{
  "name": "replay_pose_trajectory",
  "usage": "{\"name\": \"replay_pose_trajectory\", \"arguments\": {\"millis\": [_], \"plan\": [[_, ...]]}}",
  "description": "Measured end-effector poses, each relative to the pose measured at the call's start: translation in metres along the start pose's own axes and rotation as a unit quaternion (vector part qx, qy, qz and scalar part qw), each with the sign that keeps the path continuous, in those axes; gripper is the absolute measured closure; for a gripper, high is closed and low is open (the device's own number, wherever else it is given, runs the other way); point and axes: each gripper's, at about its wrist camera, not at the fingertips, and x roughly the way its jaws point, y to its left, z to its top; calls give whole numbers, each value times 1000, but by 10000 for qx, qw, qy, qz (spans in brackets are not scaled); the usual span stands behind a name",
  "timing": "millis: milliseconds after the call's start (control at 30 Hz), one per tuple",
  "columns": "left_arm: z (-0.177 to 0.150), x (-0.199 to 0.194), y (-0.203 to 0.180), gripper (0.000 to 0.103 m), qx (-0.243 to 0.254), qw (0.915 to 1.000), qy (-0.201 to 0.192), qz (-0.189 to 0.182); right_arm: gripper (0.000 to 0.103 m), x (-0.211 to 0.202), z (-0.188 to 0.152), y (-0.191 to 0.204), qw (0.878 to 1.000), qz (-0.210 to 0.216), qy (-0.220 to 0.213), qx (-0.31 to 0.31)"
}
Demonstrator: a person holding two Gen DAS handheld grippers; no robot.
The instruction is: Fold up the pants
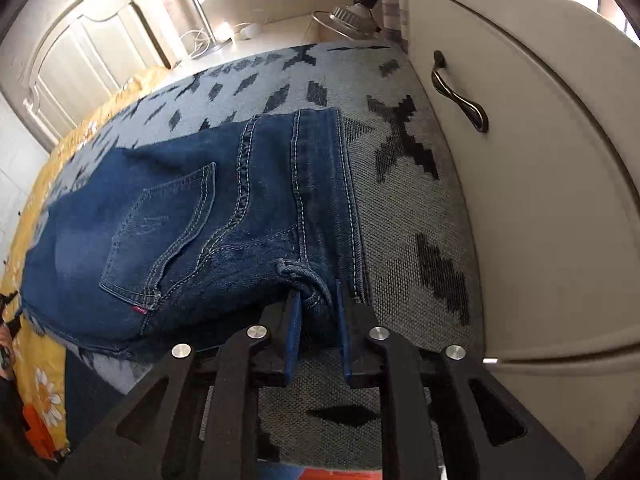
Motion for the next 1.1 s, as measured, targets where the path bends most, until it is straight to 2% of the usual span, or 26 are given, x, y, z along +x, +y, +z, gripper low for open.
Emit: {"name": "replay_pose_trajectory", "arguments": {"millis": [33,67,133,233,300,400,500,633,767,800,967,1067,1100], "plan": [[7,-3,6,62,-135,9998,-31,-116,75,-4,-2,-1,9999,-14,-19,160],[11,-4,11,62,-228,9996,-41,-188,57,-9,-5,-1,9994,-147,-54,294],[21,-2,25,62,-464,9987,-57,-218,43,-22,-13,2,9981,-305,-241,471],[30,6,35,62,-734,9963,-7,-442,40,-40,-26,-2,9930,-34,-485,1076],[35,8,37,62,-731,9959,13,-538,39,-47,-39,-4,9852,384,-602,1556],[41,21,41,62,-754,9964,108,-377,39,-45,-53,-4,9667,1108,-673,2206],[43,28,48,62,-618,9970,111,-461,39,-39,-62,0,9517,1445,-814,2583],[44,40,51,62,-347,9957,198,-835,39,-23,-73,-6,9122,2193,-922,3335],[38,42,50,63,-250,9947,235,-968,39,-13,-70,-8,8896,2551,-1065,3637],[38,43,49,63,-234,9943,241,-1013,39,-13,-67,-8,8870,2593,-1108,3657],[37,50,39,63,-212,9927,333,-1136,39,3,-45,-10,8924,2537,-1052,3581],[40,49,40,73,-326,9917,344,-1196,39,19,-38,-16,8952,2321,-981,3677],[41,47,41,80,-315,9914,338,-1224,39,24,-37,-17,8949,2322,-961,3687]]}}
